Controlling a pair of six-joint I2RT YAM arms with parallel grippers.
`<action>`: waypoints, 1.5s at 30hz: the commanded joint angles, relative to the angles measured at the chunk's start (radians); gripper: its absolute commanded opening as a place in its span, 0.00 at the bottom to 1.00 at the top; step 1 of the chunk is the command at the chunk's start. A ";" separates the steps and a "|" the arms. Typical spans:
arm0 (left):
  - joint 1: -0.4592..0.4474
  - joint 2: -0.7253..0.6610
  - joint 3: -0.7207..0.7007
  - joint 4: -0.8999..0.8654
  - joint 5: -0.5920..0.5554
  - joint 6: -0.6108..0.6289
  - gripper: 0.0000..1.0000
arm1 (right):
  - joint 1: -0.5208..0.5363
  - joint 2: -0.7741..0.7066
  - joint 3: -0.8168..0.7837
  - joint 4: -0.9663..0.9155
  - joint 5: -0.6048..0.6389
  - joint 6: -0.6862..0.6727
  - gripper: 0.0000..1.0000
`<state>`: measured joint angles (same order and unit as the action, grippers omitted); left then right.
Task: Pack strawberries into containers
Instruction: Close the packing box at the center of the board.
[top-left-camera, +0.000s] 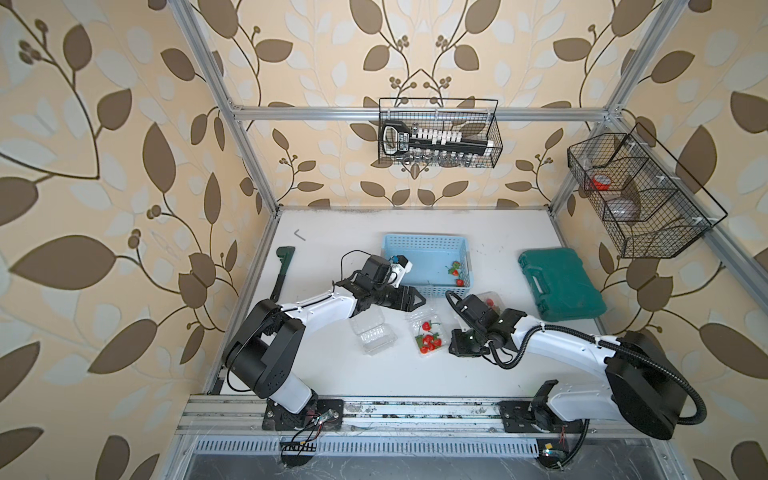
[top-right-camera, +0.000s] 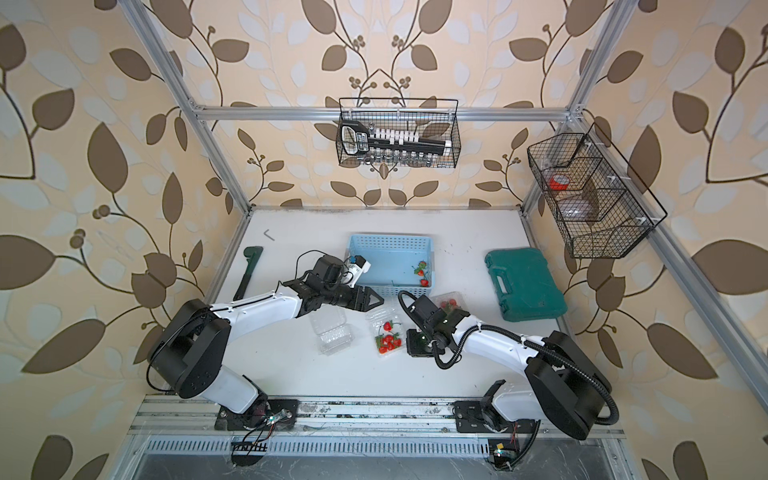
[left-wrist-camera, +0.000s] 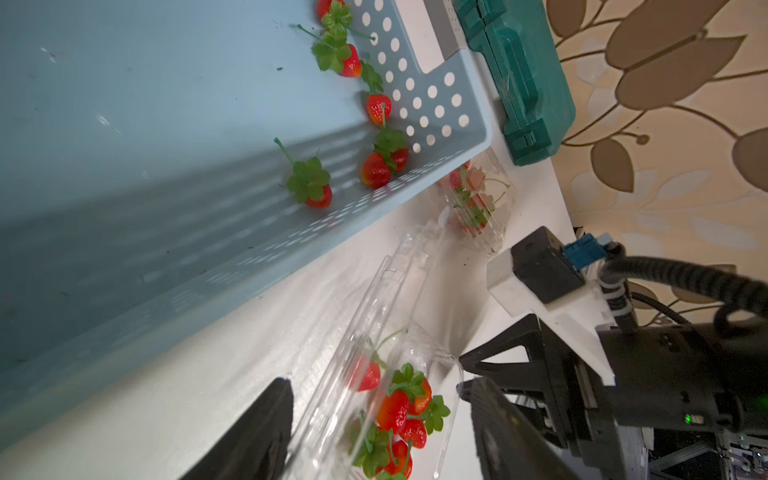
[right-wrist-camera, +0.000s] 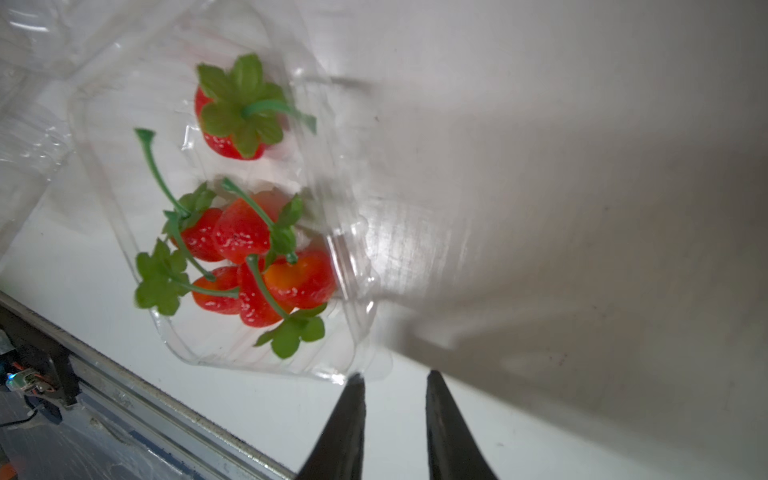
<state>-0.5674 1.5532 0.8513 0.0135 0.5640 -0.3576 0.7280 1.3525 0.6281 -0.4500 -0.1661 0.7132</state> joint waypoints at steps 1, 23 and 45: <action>-0.022 -0.040 0.025 -0.016 -0.018 0.028 0.69 | -0.003 0.027 0.029 0.030 -0.007 -0.009 0.25; -0.179 -0.058 0.059 -0.106 -0.102 0.057 0.69 | -0.018 0.051 0.051 0.090 -0.002 0.014 0.24; -0.269 0.076 0.068 -0.087 -0.154 0.086 0.69 | -0.311 -0.101 0.086 0.067 -0.187 -0.138 0.33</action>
<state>-0.8261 1.6295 0.9009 -0.0559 0.4343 -0.3058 0.4187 1.2205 0.6754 -0.4358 -0.2825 0.5976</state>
